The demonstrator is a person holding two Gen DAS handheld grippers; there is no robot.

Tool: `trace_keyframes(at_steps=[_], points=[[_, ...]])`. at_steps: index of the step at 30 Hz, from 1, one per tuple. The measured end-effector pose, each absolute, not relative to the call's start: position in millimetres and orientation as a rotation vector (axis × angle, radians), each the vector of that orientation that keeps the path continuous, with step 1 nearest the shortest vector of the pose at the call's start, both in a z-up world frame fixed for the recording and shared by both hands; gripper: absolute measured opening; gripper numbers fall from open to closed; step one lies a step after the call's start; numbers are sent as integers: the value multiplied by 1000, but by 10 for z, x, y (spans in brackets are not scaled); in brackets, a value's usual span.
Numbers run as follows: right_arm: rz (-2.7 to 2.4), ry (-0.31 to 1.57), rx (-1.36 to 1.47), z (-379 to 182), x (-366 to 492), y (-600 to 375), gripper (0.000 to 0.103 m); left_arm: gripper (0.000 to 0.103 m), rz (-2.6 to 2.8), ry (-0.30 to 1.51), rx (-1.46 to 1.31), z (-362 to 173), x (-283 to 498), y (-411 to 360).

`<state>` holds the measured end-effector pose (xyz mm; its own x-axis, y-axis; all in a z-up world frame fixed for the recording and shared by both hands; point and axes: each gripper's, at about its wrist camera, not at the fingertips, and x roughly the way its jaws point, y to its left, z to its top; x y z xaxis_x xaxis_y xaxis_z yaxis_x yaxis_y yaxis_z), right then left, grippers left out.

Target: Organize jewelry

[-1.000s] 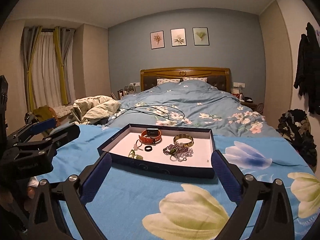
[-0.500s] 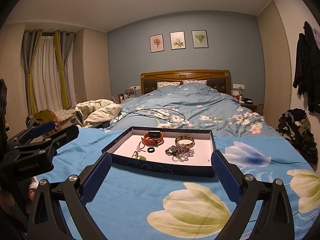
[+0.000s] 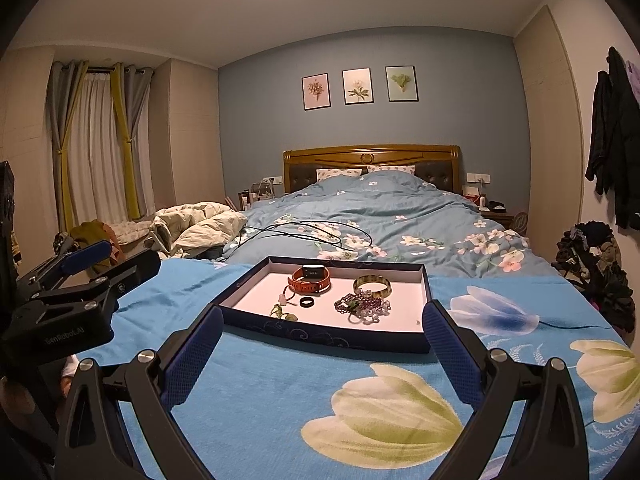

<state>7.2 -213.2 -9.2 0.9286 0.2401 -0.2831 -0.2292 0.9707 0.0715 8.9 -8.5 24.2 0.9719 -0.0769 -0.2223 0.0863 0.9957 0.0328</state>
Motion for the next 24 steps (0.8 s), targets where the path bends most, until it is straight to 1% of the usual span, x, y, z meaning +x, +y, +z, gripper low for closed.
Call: trace_keyframes(at_steps=[24], points=[[242,295,39,-81,60,-2116,96,98,-64,213,50,274,25,-84]])
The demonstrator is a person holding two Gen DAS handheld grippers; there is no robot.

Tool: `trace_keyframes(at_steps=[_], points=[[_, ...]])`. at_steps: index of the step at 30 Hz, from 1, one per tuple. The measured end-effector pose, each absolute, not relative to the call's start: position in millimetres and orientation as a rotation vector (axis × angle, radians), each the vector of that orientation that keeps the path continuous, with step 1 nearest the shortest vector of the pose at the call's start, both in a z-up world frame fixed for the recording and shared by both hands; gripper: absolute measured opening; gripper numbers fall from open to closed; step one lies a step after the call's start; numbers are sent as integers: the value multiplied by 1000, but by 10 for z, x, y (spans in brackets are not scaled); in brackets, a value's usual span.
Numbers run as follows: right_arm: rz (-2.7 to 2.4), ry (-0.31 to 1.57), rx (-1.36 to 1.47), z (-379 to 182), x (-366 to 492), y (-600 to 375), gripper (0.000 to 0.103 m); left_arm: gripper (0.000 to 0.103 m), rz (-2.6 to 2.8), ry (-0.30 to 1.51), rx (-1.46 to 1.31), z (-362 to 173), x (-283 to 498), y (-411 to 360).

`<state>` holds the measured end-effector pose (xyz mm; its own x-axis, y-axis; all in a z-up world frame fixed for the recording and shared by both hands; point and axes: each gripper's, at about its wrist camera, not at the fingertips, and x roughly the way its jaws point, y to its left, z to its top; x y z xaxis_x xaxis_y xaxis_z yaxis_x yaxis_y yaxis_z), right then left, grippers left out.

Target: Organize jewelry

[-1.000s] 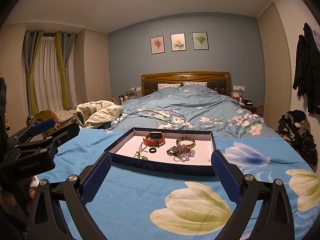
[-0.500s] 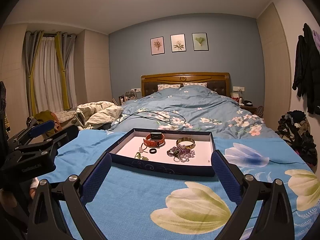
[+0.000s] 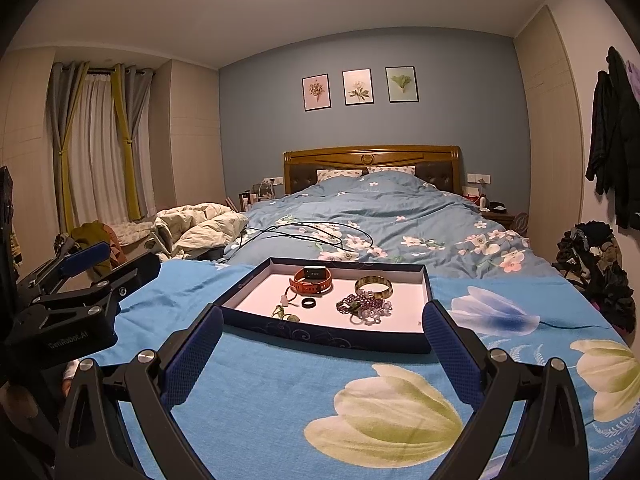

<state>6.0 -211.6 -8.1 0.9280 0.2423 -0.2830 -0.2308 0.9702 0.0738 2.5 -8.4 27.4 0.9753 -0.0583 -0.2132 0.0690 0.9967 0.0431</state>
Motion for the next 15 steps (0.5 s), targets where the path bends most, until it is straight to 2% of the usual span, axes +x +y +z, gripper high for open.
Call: trace_keyframes(at_steps=[15], points=[[243,296,39,-77,53,-2107,96,98,-65,213,53,265,13,-83]])
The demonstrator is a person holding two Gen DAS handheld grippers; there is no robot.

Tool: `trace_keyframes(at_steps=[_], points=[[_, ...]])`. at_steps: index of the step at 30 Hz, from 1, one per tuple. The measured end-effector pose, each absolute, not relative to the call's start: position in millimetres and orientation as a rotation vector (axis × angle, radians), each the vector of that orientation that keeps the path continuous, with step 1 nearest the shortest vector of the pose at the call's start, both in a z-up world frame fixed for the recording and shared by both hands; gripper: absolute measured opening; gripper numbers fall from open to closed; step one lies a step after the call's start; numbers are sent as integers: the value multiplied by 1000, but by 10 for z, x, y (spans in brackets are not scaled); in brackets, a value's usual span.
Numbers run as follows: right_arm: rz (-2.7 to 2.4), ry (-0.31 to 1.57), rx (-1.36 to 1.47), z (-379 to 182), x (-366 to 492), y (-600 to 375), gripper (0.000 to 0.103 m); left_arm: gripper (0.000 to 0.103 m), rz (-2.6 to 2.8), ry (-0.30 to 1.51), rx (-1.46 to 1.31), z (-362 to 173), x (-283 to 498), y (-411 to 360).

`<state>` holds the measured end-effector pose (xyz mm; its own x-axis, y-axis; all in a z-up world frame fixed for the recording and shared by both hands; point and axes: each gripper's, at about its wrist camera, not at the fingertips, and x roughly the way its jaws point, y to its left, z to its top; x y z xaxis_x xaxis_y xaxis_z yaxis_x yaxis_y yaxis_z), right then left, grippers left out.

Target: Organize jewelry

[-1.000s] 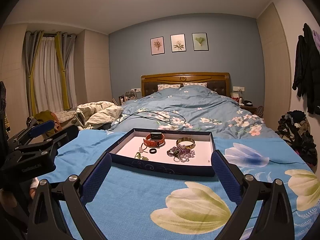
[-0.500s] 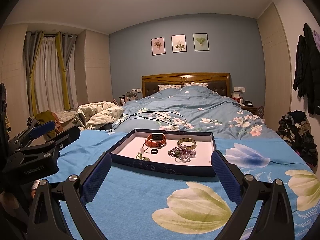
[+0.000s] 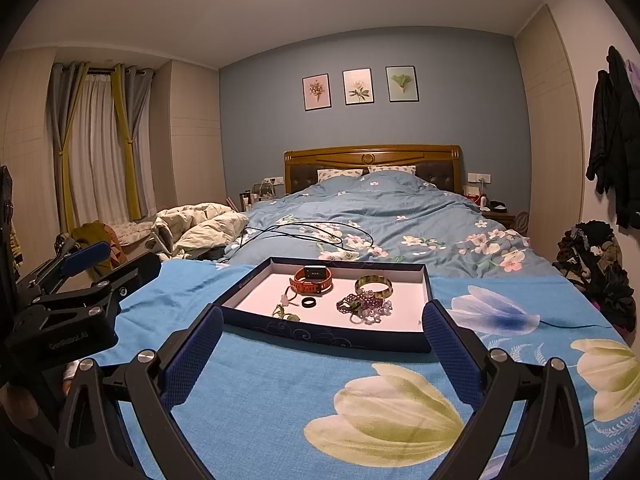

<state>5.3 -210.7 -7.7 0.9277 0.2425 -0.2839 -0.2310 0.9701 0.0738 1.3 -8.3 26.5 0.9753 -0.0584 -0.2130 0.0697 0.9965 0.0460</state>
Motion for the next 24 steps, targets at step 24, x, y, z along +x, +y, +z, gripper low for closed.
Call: trace_keyframes(at_steps=[24], points=[[245,291,41,-45,43,-2114,96,98,-62,213,54,275,22,-72]])
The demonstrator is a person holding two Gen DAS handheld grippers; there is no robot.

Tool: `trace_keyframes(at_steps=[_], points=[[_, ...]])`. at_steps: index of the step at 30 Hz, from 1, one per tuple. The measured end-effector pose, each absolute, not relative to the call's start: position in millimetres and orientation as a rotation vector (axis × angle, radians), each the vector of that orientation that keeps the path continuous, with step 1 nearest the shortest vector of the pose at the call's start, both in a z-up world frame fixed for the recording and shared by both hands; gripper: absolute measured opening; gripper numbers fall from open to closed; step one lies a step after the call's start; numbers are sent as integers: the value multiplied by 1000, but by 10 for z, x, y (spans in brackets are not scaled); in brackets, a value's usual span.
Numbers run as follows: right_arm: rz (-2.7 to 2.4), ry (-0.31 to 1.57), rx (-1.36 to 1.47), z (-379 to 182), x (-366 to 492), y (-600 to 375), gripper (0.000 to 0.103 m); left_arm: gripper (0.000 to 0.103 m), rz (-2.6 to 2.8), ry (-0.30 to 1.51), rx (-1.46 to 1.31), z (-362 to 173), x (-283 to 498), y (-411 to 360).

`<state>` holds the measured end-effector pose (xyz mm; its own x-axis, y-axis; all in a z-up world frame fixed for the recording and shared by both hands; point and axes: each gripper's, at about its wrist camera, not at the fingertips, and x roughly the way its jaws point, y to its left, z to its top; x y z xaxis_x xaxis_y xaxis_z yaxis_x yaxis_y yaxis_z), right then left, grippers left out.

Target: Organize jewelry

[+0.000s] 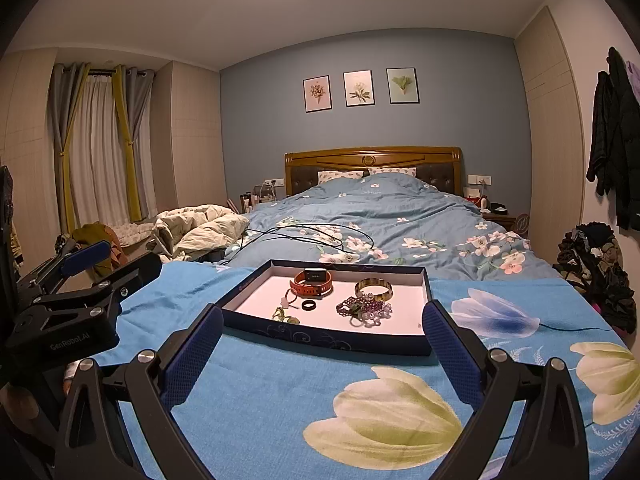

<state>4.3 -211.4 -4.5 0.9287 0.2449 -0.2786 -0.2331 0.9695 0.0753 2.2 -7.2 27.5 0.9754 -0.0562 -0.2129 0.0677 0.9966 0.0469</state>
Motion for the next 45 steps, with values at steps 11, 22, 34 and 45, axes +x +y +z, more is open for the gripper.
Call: trace_keyframes(at_steps=[11,22,34,45], points=[[245,290,43,-43,41,-2117,96,98,-62,212,55,282,24,-78],[245,292,45,-39,47,-2118,96,98,-62,214,57,288,28,-69],[248,296,45,-52,62,-2127,96,98,-61,214,56,289,33,-53],[246,295,44,-53,59,-2128,96,98,-61,216,54,292,37,-47]])
